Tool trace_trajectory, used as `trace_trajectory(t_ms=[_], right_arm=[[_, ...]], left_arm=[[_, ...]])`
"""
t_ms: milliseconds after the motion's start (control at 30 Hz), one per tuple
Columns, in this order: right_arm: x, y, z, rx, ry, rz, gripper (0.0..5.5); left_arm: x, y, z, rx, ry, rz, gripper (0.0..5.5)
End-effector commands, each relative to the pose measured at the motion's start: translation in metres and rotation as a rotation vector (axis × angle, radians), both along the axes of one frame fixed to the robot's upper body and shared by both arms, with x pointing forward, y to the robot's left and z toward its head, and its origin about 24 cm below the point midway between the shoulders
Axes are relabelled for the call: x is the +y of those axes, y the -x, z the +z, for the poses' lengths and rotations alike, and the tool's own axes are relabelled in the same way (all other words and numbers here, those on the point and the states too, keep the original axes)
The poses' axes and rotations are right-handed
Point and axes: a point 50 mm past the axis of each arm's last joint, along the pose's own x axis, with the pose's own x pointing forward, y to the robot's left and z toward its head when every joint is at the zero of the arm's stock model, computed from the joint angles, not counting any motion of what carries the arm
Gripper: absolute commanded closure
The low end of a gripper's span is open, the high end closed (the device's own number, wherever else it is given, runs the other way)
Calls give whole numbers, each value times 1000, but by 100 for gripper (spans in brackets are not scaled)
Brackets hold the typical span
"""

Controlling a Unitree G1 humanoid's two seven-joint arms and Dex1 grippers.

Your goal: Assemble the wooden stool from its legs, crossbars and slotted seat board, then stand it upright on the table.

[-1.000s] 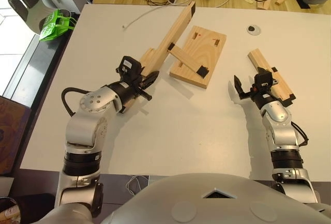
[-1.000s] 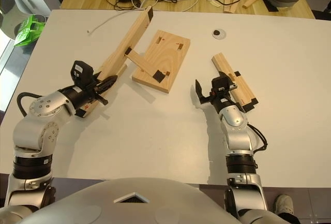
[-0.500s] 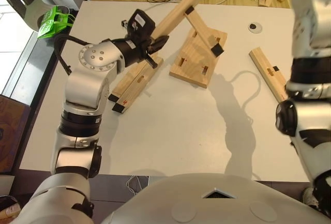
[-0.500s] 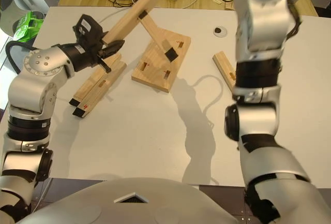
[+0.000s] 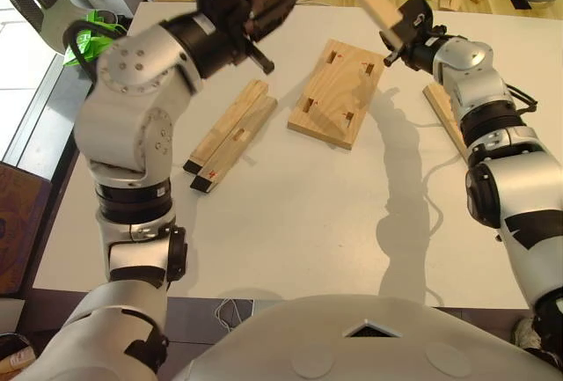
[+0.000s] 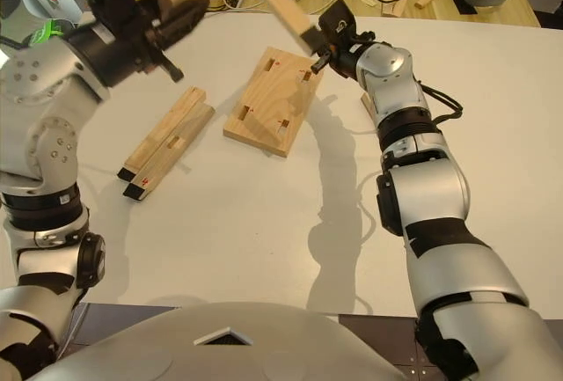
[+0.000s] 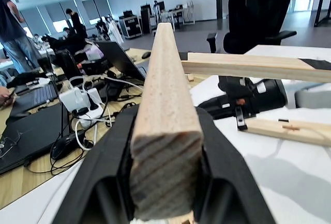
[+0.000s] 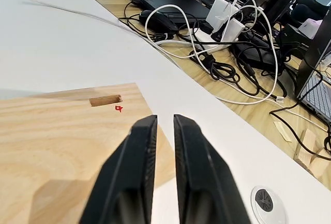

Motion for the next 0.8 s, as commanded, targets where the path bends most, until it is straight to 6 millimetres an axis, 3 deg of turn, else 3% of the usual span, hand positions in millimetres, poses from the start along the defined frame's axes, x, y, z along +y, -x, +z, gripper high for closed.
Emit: trace_trajectory(t_ms=[33, 67, 133, 233, 267, 367, 467, 633, 733, 800], right_arm=[[1, 0, 3, -46, -49, -16, 550], [1, -1, 7, -67, -69, -16, 550], [3, -6, 42, -194, -175, 2, 550], [3, -4, 121, -441, -351, 65, 550], [3, -1, 139, -493, -382, 83, 550], [10, 6, 164, -543, -396, 142, 550], [16, 1, 152, -494, -387, 135, 550], [19, -8, 75, -229, -256, 118, 550], [20, -4, 42, -149, -221, 117, 550], [23, -2, 33, -132, -219, 128, 550]], left_arm=[[-5, 0, 7, 13, 37, -25, 448], [-6, 1, 5, 20, 23, -29, 448], [-2, 0, -6, 50, -32, 0, 448], [9, -1, -23, 86, -125, 42, 448], [11, 0, -27, 93, -143, 47, 448], [10, 0, -32, 100, -168, 50, 448], [0, 7, -27, 74, -139, -36, 448], [-17, 23, -3, -25, -38, -217, 448], [-17, 23, 4, -41, 5, -219, 448], [-15, 20, 7, -47, 33, -193, 448]])
